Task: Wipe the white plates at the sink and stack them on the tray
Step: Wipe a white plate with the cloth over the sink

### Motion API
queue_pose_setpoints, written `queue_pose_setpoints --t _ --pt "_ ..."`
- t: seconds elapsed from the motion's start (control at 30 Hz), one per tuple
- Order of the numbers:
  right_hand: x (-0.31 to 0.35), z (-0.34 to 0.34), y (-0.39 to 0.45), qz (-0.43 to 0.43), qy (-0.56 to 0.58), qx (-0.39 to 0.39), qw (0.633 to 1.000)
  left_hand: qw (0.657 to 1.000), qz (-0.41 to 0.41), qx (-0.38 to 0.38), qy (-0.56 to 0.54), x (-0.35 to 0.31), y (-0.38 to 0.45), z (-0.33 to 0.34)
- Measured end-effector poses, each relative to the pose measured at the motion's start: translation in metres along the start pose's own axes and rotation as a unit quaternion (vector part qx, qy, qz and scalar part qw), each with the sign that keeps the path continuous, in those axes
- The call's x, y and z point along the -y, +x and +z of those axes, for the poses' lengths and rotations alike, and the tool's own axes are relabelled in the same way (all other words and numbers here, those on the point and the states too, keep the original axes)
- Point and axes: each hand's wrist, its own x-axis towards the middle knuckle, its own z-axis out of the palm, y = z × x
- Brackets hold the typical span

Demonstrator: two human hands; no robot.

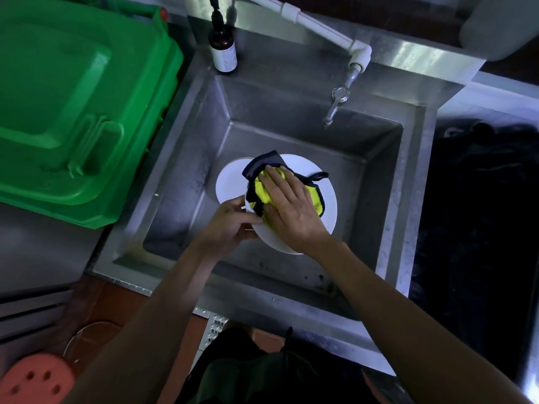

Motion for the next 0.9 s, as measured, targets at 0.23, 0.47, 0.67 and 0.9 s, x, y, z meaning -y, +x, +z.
queue_pose_setpoints --t 0.23,0.47,0.67,0.9 --pt "-0.002 -0.005 0.023 -0.033 -0.038 -0.006 0.999 1.000 -0.013 -0.009 -0.005 -0.003 -0.003 -0.005" --pt "-0.021 -0.010 0.039 0.029 -0.046 -0.061 0.997 0.998 -0.005 -0.064 -0.021 -0.003 -0.003 -0.002" --pt "-0.037 -0.014 0.033 0.128 -0.058 -0.065 0.988 0.993 0.008 -0.105 -0.046 0.000 0.000 0.001" --pt "-0.035 -0.002 0.009 0.215 -0.008 -0.050 0.975 0.986 0.017 -0.150 -0.065 -0.002 0.008 0.007"
